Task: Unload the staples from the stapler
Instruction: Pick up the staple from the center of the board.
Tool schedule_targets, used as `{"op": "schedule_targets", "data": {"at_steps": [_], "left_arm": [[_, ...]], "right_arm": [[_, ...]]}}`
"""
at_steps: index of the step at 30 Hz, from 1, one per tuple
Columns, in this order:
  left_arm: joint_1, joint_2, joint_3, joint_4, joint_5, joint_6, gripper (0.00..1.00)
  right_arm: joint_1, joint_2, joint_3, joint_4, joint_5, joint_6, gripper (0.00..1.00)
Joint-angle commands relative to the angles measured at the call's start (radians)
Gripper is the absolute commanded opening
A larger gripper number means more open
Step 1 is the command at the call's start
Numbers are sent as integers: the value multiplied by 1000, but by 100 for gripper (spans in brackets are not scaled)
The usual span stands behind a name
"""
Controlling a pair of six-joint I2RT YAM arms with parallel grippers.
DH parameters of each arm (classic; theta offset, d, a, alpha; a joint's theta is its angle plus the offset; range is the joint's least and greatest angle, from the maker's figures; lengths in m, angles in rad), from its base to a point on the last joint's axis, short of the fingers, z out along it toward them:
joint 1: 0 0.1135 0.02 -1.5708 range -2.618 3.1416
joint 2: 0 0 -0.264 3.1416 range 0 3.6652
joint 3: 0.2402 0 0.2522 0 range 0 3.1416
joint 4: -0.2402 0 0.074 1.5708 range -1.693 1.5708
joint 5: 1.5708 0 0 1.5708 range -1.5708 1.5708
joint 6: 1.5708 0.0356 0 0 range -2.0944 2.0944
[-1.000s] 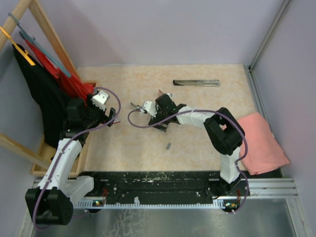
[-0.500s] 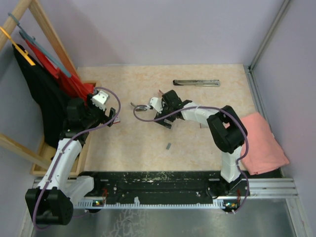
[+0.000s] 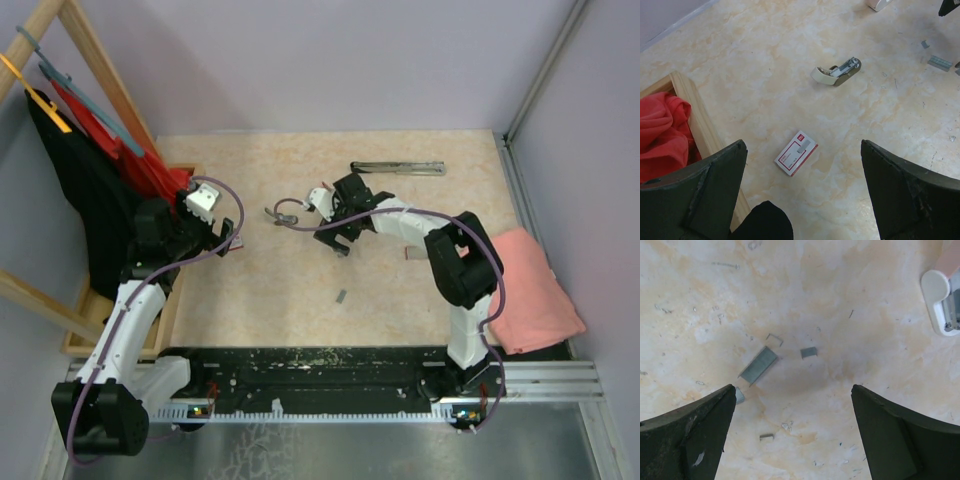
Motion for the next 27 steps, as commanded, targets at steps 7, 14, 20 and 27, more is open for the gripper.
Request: {"op": "schedule_targets", "data": {"at_steps": [7,14,20,27], "left_arm": [[13,-7,16,5,23,-12,99],[17,-4,17,6,24,-12,99],[18,-4,17,6,28,-14,99],[20,-5,16,5,30,-14,99]], "right_arm": [[-25,-15,117,20,32,321,85],[-25,0,105,21,90,487,71],[-25,14,71,52,91,522,49],[-25,46,79,49,60,541,49]]}}
